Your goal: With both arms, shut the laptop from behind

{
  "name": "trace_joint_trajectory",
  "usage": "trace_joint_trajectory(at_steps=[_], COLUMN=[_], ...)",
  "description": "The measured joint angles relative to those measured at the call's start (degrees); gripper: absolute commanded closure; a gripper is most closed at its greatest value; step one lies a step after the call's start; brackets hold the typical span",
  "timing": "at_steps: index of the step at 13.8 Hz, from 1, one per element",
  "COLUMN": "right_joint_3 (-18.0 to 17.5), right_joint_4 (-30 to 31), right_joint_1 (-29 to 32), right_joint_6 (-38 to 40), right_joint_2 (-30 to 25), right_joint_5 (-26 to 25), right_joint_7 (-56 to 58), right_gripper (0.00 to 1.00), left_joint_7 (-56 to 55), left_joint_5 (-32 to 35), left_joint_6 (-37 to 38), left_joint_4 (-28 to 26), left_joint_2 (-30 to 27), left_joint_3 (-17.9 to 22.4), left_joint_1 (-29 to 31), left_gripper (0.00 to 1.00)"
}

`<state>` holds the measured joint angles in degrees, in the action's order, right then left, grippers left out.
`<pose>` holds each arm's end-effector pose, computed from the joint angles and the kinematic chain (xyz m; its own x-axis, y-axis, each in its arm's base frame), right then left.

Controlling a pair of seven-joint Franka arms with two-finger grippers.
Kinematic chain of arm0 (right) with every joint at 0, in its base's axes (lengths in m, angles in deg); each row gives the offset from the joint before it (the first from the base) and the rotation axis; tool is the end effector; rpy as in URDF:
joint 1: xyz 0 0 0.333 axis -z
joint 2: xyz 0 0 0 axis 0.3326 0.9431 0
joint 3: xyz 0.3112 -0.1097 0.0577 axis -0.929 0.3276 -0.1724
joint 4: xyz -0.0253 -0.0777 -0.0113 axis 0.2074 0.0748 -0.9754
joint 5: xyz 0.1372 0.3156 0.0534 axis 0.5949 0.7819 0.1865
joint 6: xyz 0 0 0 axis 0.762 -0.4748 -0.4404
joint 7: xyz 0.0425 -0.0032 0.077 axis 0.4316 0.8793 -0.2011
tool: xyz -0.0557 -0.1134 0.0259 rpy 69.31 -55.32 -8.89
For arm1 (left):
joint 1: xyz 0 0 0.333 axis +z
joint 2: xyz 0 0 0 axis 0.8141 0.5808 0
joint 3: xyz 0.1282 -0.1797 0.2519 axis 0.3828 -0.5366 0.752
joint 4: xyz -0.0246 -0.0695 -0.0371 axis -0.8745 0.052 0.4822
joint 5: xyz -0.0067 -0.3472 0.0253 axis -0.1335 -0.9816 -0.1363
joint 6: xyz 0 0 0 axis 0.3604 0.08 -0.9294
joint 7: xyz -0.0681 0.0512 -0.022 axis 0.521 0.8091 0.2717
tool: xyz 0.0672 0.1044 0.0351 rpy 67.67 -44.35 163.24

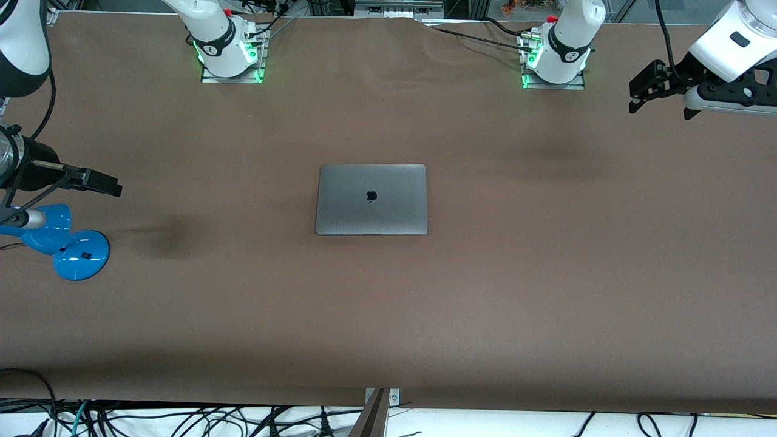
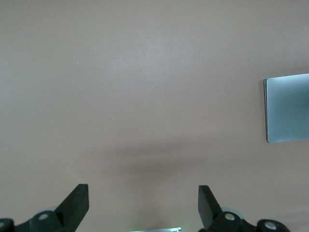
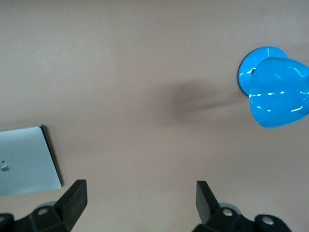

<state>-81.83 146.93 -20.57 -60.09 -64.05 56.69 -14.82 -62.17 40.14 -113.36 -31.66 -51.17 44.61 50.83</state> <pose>0.5842 0.0108 0.5632 0.9835 -0.1325 -0.1230 -0.1316 -0.9912 0.0158 0.4418 -0.0500 0.6284 0.9947 -0.0959 -0.0383 -0.0960 -0.9954 0.0006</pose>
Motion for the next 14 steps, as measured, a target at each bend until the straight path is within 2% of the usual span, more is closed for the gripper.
trace_joint_trajectory(at_steps=[6, 9, 14], right_joint_3=[-0.9, -1.0, -1.0], right_joint_4=[-0.1, -0.1, -0.1], right_joint_1=[-0.3, -0.4, -0.5], right_joint_6=[0.6, 0.6, 0.6], right_joint_2=[-1.5, -2.6, -3.5], right_joint_5=[0.0, 0.0, 0.0], right_joint_7=[0.0, 0.0, 0.0], right_gripper=[0.0, 0.0, 0.0], left_joint_7=[0.0, 0.0, 0.0], left_joint_5=[0.0, 0.0, 0.0], left_joint_6=[2.0, 2.2, 2.3], left_joint_4=[4.8, 5.3, 5.8], left_joint_2=[5.3, 5.5, 5.5], left_joint_3=[0.4, 3.6, 4.3], left_joint_1=[-0.3, -3.4, -4.1], left_gripper=[0.0, 0.0, 0.0])
